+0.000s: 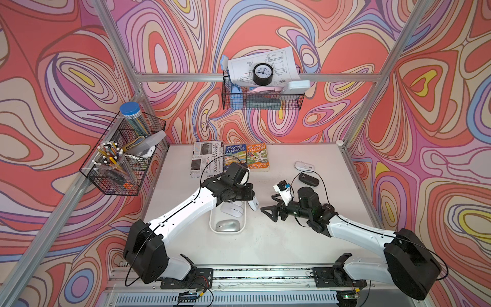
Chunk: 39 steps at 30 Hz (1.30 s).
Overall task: Put the mouse in the storage box
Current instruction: Pick up the mouse from the center of the board, then place the mouse in the storage box.
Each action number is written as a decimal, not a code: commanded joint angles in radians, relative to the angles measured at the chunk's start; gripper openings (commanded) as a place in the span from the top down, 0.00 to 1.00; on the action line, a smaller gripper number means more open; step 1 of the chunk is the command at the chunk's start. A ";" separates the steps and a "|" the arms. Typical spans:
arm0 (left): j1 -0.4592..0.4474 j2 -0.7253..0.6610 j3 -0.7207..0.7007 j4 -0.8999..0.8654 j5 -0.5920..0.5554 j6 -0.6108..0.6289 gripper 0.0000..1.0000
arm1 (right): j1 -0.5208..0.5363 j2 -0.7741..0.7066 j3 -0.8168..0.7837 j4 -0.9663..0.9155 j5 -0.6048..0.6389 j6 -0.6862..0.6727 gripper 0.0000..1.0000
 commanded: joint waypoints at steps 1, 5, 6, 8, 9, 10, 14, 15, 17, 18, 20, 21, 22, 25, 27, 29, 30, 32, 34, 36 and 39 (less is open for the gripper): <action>0.022 -0.020 0.016 -0.125 -0.270 0.119 1.00 | 0.002 -0.013 -0.025 -0.011 0.114 0.002 0.02; 0.040 -0.012 -0.028 -0.075 -0.433 0.202 1.00 | 0.002 0.001 -0.031 -0.004 0.123 0.005 0.02; 0.045 -0.003 -0.034 -0.063 -0.465 0.214 1.00 | 0.002 0.005 -0.032 0.000 0.123 0.005 0.02; 0.066 0.023 -0.035 -0.030 -0.510 0.219 1.00 | 0.002 0.014 -0.030 0.007 0.122 0.006 0.02; 0.071 0.035 -0.038 -0.003 -0.525 0.226 1.00 | 0.002 0.020 -0.030 0.014 0.122 0.007 0.02; 0.072 0.051 -0.045 0.032 -0.546 0.246 1.00 | 0.002 0.028 -0.028 0.016 0.121 0.007 0.02; 0.072 0.133 -0.051 0.099 -0.626 0.293 1.00 | 0.002 0.044 -0.019 0.011 0.122 0.005 0.02; 0.071 0.153 -0.054 0.111 -0.648 0.304 1.00 | 0.002 0.044 -0.020 0.011 0.123 0.005 0.02; 0.072 0.186 -0.058 0.126 -0.688 0.322 1.00 | 0.002 0.042 -0.022 0.010 0.125 0.005 0.02; 0.072 0.200 -0.061 0.136 -0.701 0.330 1.00 | 0.002 0.043 -0.023 0.011 0.125 0.005 0.02; 0.073 0.225 -0.069 0.159 -0.720 0.344 1.00 | 0.002 0.045 -0.023 0.016 0.124 0.007 0.02; 0.073 0.238 -0.069 0.165 -0.734 0.344 1.00 | 0.002 0.048 -0.023 0.017 0.124 0.007 0.02; 0.075 0.251 -0.069 0.176 -0.741 0.346 1.00 | 0.003 0.051 -0.022 0.015 0.125 0.007 0.02; 0.074 0.286 -0.059 0.179 -0.731 0.343 1.00 | 0.002 0.055 -0.020 0.011 0.126 0.007 0.02; 0.075 0.298 -0.067 0.185 -0.721 0.336 1.00 | 0.002 0.052 -0.020 0.008 0.129 0.006 0.02; 0.075 0.309 -0.082 0.194 -0.717 0.325 1.00 | 0.002 0.049 -0.020 0.007 0.132 0.005 0.02; 0.075 0.316 -0.086 0.194 -0.714 0.319 1.00 | 0.002 0.048 -0.021 0.007 0.134 0.004 0.02; 0.075 0.325 -0.091 0.188 -0.711 0.301 0.94 | 0.002 0.050 -0.020 0.008 0.137 0.004 0.02; 0.076 0.324 -0.101 0.191 -0.706 0.290 0.80 | 0.003 0.055 -0.018 0.009 0.137 0.004 0.02; 0.076 0.319 -0.105 0.188 -0.689 0.280 0.64 | 0.002 0.057 -0.018 0.011 0.136 0.004 0.02; 0.076 0.303 -0.116 0.185 -0.633 0.252 0.45 | 0.002 0.060 -0.018 0.014 0.137 0.005 0.02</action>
